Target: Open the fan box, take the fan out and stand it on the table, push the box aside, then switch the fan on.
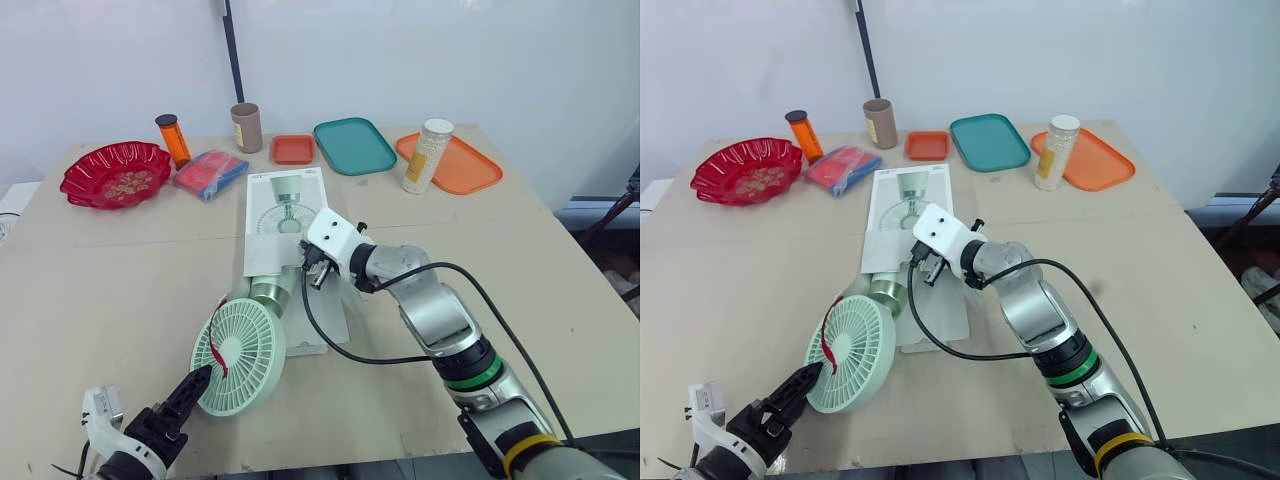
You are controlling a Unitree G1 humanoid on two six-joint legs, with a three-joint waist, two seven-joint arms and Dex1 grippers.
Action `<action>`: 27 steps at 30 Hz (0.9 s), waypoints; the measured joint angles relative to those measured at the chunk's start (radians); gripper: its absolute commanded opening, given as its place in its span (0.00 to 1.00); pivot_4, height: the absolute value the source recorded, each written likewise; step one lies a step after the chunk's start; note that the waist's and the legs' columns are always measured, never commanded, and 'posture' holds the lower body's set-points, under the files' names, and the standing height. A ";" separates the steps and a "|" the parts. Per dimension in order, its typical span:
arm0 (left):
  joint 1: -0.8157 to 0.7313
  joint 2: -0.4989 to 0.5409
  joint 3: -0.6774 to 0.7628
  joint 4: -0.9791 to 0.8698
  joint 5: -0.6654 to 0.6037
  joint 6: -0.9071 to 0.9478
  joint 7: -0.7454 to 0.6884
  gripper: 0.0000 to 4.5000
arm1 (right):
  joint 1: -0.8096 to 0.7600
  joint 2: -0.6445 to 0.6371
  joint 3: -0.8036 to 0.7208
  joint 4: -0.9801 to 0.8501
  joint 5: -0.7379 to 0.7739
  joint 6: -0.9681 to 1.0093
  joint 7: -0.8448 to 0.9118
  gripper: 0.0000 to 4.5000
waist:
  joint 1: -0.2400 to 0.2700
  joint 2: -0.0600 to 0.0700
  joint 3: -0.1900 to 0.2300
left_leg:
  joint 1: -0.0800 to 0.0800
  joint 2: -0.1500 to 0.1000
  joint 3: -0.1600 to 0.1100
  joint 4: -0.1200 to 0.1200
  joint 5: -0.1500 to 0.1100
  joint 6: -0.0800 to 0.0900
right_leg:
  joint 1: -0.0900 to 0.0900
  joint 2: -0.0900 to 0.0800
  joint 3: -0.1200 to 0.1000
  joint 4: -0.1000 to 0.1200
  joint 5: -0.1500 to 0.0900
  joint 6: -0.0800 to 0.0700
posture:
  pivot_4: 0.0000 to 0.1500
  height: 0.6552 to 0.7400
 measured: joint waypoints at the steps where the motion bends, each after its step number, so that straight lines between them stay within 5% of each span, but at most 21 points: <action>1: 0.000 0.000 0.001 -0.002 -0.004 -0.001 0.005 0.99 | 0.000 0.000 0.000 0.000 0.000 0.000 0.000 0.00 | 0.000 -0.001 0.000 | 0.000 0.000 0.000 0.000 0.000 0.000 | 0.000 0.000 0.000 0.000 0.000 0.000 | 1.00 0.83; 9: 0.050 0.057 0.049 -0.051 -0.084 0.012 0.029 0.99 | 0.000 0.001 0.000 -0.009 0.001 -0.006 0.001 0.00 | 0.000 -0.009 0.006 | -0.002 0.001 0.000 0.000 0.000 0.000 | -0.002 0.000 0.000 0.000 0.000 -0.001 | 1.00 0.83; 20: 0.130 0.274 0.333 0.041 -0.119 0.127 -0.167 0.99 | 0.000 0.000 0.001 -0.009 0.001 -0.022 0.004 0.00 | -0.003 -0.012 0.009 | -0.004 0.001 -0.001 0.000 0.000 0.000 | -0.004 0.001 -0.002 0.000 0.001 -0.002 | 1.00 0.83; 22: 0.133 0.295 0.351 0.041 -0.080 0.148 -0.209 0.99 | 0.002 -0.001 0.000 -0.015 0.005 -0.022 0.007 0.00 | -0.006 -0.014 0.009 | -0.004 0.001 -0.001 0.000 0.000 -0.001 | -0.004 0.001 -0.002 0.000 0.003 -0.007 | 1.00 0.83; 27: 0.085 0.363 0.449 0.048 0.277 0.123 -0.411 0.99 | 0.024 -0.019 -0.002 -0.058 0.024 -0.015 0.026 0.00 | -0.009 -0.013 0.010 | -0.005 0.001 -0.002 0.000 0.001 -0.001 | -0.004 0.002 -0.003 0.000 0.003 -0.008 | 1.00 0.83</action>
